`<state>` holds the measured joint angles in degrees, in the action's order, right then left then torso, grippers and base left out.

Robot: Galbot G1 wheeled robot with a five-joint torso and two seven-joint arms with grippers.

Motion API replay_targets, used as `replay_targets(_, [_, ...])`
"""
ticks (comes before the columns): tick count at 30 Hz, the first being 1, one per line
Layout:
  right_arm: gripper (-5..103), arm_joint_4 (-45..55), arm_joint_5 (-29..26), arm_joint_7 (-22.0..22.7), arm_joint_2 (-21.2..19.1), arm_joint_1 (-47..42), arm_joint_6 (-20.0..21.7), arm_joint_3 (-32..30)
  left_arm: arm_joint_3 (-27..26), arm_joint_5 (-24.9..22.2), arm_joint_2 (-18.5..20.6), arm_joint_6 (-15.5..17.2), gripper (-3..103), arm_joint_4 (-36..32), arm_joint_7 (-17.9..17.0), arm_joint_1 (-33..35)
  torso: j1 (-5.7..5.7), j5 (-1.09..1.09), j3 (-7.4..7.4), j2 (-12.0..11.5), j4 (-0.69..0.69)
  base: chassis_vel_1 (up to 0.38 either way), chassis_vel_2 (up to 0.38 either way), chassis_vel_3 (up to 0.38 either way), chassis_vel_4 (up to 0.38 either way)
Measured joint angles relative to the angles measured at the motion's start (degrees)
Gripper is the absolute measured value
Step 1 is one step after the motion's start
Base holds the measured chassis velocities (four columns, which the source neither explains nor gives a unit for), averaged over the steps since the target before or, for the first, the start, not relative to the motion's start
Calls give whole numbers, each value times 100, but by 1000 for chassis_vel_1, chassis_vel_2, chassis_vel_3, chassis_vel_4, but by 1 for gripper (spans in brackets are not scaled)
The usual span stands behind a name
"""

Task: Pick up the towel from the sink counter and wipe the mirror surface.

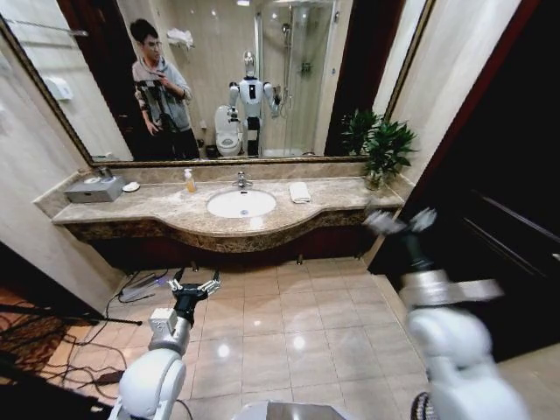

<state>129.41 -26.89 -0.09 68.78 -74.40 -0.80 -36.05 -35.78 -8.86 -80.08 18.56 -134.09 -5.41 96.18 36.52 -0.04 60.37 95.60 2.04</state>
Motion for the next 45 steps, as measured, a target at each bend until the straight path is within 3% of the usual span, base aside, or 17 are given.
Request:
replay_targets(1, [100, -954, 186, 65, 260, -189, 302, 361, 0, 0, 1, 0, 100, 0, 1, 0, 0, 7, 1, -1, -1, 0, 0, 0, 0])
replay_targets(2, [100, -1645, 405, -39, 423, -272, 319, 508, -1, 0, 1, 0, 100, 0, 0, 1, 1, 15, 2, -1, 3, 0, 0, 0, 0])
replay_targets(3, [100, -2377, 713, -191, 616, -321, 155, 547, 1, 0, 1, 0, 100, 0, 1, 0, 1, 6, 2, -2, 4, 0, 0, 0, 0])
replay_targets(6, [100, -3269, 932, -278, 914, -382, -87, 550, 0, 0, 1, 0, 100, -1, 0, -1, 0, 9, 2, -1, -3, 0, 0, 0, 0])
replay_targets(9, [100, -3404, 1032, -232, 1023, -431, -149, 556, 0, 0, 1, 0, 100, 0, 0, 1, 0, 9, 2, -1, -2, 0, 0, 0, 0])
replay_targets(10, [100, -3291, 1248, -224, 1033, -497, -418, 557, 0, 0, 0, 0, 100, 0, 0, 1, 0, -1, 1, -1, 3, 0, 0, 0, 0])
replay_targets(13, [100, -2971, 1987, -200, 1128, -642, -1372, 598, 0, 0, 1, 0, 100, 0, 0, 1, -1, 2, 0, -1, 1, 0, 0, 0, 0])
replay_targets(14, [100, -2971, 1987, -200, 1128, -642, -1372, 598, 0, 0, 1, 0, 100, 0, 0, 1, -1, 2, 0, -1, 1, 0, 0, 0, 0])
replay_targets(15, [100, -2805, 2241, -139, 1208, -691, -1758, 656, 0, 0, 1, 0, 100, 0, 0, 0, -1, 2, 0, -1, 1, 0, 0, 0, 0])
replay_targets(16, [100, -2671, 2302, -71, 1255, -722, -1879, 716, 0, 0, 1, 0, 100, 0, 0, 1, -1, 4, 0, -1, 2, 0, 0, 0, 0])
replay_targets(18, [100, -2564, 2294, -28, 1277, -745, -1906, 768, 0, 0, 1, 0, 100, 0, 0, 1, -1, 3, 0, -1, 1, 0, 0, 0, 0])
replay_targets(21, [100, -2214, 2125, -43, 1295, -860, -1709, 859, 0, 0, 1, 0, 100, 0, 0, 1, -1, 3, 0, -1, 2, 0, 0, 0, 0])
replay_targets(23, [100, -1816, 1816, -228, 1254, -1038, -1187, 841, 0, 0, 1, 0, 100, 0, 0, 1, -1, 3, 0, -1, 0, 0, 0, 0, 0])
replay_targets(28, [100, -1496, 1577, -381, 1205, -1160, -824, 750, 0, 0, 1, 0, 100, 0, 0, 1, -1, 3, 0, 0, 1, 0, 0, 0, 0])
replay_targets(36, [100, -1270, 1493, -374, 1270, -1203, -571, 753, 0, 0, 1, 0, 100, 0, 0, 1, -3, 3, 0, 0, 1, -12, 11, 13, -12])
replay_targets(45, [100, -1290, 1516, -353, 1343, -1161, -562, 673, 0, 0, 1, 0, 100, 0, 0, 0, 2, 4, 1, -1, 1, -113, 103, 136, -133])
